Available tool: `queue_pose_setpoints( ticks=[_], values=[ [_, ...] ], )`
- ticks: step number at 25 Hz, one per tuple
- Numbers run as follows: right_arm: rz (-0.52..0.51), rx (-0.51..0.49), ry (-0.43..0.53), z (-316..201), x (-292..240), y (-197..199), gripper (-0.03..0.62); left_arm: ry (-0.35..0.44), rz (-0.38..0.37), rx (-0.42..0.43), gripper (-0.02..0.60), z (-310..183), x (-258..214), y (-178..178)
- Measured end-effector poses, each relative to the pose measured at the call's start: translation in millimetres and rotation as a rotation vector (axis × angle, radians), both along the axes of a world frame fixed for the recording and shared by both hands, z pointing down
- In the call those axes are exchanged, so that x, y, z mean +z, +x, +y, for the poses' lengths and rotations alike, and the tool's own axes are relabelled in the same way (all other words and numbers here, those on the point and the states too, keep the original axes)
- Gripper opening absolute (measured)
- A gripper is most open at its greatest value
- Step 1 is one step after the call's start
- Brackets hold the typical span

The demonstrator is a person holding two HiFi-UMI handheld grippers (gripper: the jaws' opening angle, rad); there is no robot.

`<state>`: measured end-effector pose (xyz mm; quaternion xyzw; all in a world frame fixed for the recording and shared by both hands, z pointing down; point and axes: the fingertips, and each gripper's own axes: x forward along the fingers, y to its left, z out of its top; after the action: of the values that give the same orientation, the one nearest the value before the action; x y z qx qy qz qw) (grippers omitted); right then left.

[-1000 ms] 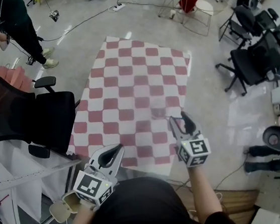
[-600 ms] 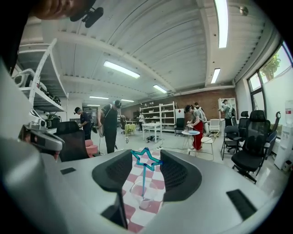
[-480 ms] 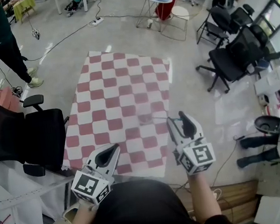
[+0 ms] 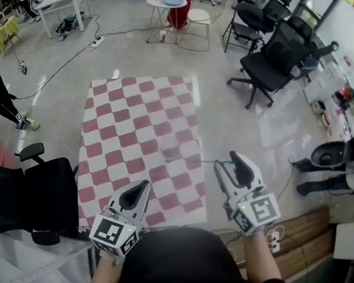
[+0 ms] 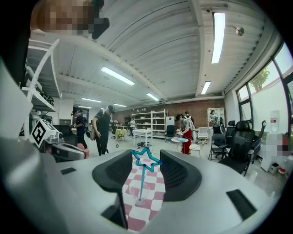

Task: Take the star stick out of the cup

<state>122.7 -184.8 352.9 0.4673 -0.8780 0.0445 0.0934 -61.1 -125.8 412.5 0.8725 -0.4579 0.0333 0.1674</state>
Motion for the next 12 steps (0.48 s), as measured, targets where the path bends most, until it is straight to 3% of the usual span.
queue_pose_setpoints(
  ticks=[12],
  values=[
    [0.004,0.137,-0.049,46.4,27.2,33.6,0.201,0.009,-0.011,0.16,0.04,-5.5,-1.7,34.3]
  ],
)
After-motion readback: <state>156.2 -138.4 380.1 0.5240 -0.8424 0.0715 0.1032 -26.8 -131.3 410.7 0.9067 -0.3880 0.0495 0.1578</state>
